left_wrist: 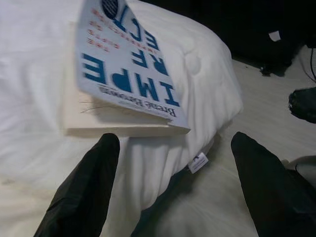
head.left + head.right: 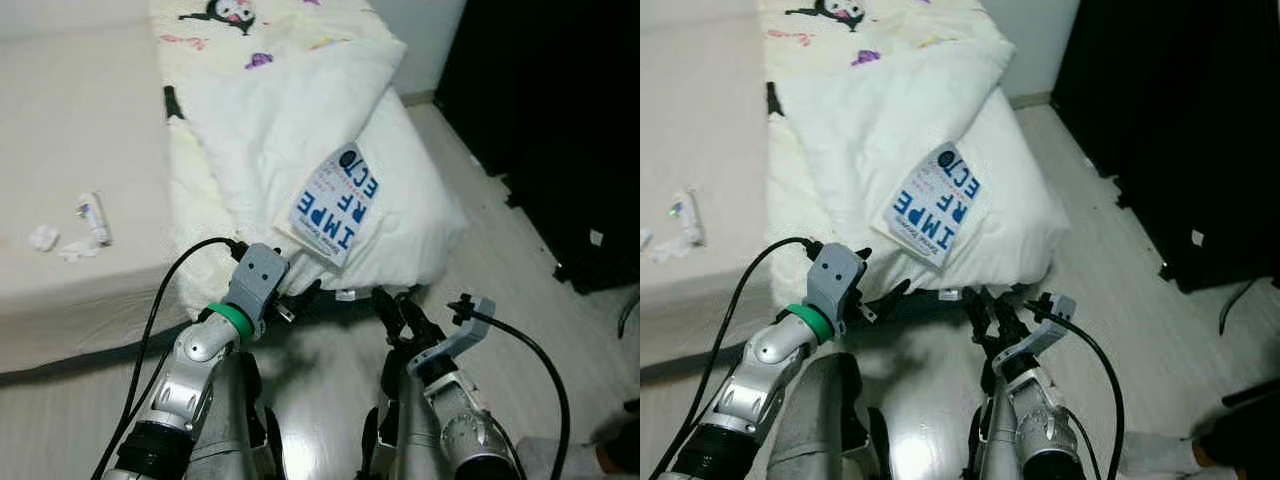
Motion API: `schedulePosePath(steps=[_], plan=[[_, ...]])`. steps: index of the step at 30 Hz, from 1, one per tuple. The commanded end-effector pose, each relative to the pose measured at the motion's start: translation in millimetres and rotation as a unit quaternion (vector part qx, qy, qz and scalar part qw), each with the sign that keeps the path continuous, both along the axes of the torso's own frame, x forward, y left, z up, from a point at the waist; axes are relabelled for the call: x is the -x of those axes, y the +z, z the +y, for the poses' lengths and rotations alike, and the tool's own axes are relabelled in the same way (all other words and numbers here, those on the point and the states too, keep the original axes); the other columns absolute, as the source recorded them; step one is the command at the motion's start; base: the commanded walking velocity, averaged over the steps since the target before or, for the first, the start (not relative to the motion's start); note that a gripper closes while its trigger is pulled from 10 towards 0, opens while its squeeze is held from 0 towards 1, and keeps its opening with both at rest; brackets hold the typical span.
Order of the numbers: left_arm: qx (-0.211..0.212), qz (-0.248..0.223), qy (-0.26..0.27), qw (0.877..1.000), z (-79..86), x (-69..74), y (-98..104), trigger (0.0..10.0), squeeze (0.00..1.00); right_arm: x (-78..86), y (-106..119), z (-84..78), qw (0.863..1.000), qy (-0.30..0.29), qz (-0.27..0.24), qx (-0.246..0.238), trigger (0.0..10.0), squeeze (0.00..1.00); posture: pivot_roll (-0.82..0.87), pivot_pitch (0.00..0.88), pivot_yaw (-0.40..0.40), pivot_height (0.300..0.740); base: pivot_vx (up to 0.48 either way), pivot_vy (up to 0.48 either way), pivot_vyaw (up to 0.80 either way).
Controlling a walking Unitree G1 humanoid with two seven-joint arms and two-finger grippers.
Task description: Clean up the room
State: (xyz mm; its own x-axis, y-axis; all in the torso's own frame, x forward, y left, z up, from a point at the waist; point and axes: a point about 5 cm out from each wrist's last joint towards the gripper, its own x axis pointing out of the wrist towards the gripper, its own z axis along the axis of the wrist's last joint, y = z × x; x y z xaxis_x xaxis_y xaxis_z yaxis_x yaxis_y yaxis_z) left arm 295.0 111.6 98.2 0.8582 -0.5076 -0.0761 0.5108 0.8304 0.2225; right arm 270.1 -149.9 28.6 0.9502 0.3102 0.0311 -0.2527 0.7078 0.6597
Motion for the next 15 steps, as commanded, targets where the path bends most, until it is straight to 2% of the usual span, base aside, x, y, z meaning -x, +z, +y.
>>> schedulePosePath(steps=[1,5,6,11,15], plan=[[-0.003,0.009,0.001,1.0,0.5,2.8,-3.5,10.0,0.0,2.9,-0.8,2.7,1.0,0.011,0.001,-0.015,10.0,0.0,0.05,0.139,0.057,0.541,0.0,0.0,0.0],[-0.002,0.007,0.007,1.0,1.3,2.8,0.3,10.0,0.0,-7.2,9.8,3.0,0.999,0.028,-0.014,-0.035,10.0,0.0,0.06,0.158,0.06,0.526,0.0,0.0,0.0],[-0.002,0.004,0.013,1.0,3.1,2.3,3.9,10.0,0.0,-15.9,17.7,3.7,0.997,0.043,-0.026,-0.051,10.0,0.0,0.08,0.169,0.058,0.522,0.0,0.0,0.0],[-0.002,-0.001,0.02,1.0,6.6,2.4,8.0,10.0,0.0,-25.0,26.5,6.8,0.994,0.07,-0.039,-0.072,10.0,0.0,0.08,0.171,0.055,0.522,0.0,0.0,0.0],[0.0,-0.011,0.033,0.999,11.1,3.2,14.7,10.0,0.0,-35.5,38.6,6.8,0.986,0.103,-0.057,-0.115,10.0,0.0,0.13,0.187,0.039,0.522,0.0,0.0,0.0]])
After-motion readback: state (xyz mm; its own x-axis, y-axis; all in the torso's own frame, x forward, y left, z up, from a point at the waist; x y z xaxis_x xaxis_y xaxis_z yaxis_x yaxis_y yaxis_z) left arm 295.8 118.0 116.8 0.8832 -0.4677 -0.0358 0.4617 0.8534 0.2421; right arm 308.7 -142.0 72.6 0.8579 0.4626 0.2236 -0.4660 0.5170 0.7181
